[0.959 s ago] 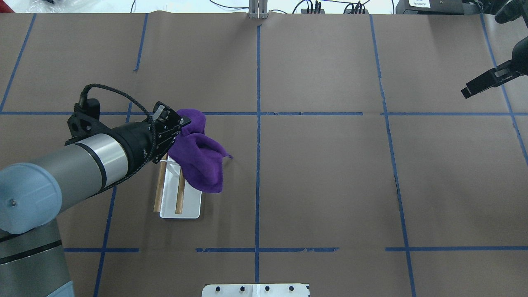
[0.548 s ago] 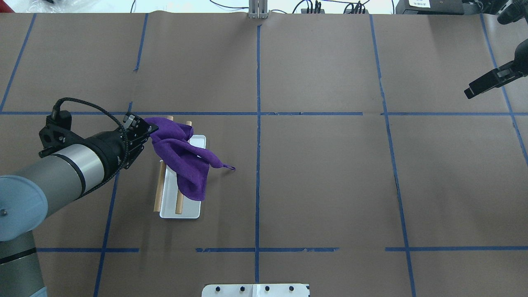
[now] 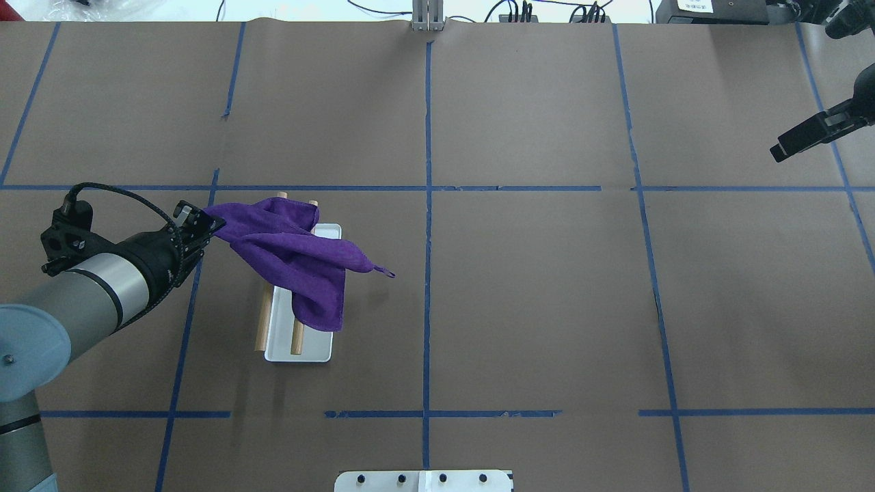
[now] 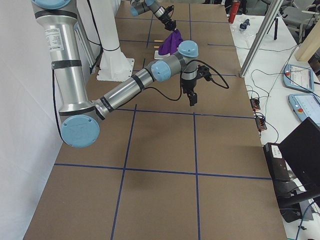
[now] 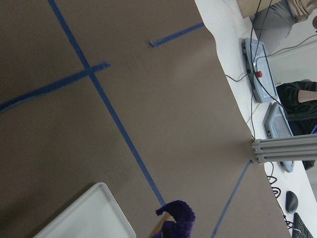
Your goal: Hang towel on rack
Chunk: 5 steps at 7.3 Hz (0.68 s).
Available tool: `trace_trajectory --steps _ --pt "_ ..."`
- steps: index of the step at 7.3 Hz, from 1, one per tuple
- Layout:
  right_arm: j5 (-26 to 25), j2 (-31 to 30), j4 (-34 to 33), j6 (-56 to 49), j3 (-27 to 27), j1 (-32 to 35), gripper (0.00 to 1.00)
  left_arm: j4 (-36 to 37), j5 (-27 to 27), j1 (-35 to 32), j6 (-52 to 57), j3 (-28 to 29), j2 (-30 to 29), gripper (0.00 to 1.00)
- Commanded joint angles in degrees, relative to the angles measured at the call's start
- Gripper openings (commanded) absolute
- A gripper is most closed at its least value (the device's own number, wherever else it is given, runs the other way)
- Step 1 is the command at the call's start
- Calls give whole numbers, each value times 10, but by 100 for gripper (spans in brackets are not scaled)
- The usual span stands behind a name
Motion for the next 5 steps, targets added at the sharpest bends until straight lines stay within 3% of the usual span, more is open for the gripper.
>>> trace_trajectory --steps 1,2,3,4,5 --pt "0 1 1 0 0 0 100 -12 -3 0 6 15 1 0" --pt "0 0 0 0 1 0 100 -11 -8 1 25 18 -1 88" --pt "0 -4 -19 1 3 5 100 -10 -15 -2 88 13 3 100" --pt "-5 -4 -63 0 3 14 100 -9 -69 -6 125 14 6 100" --pt "-10 -21 -67 1 1 14 100 -8 -110 -15 167 14 12 100"
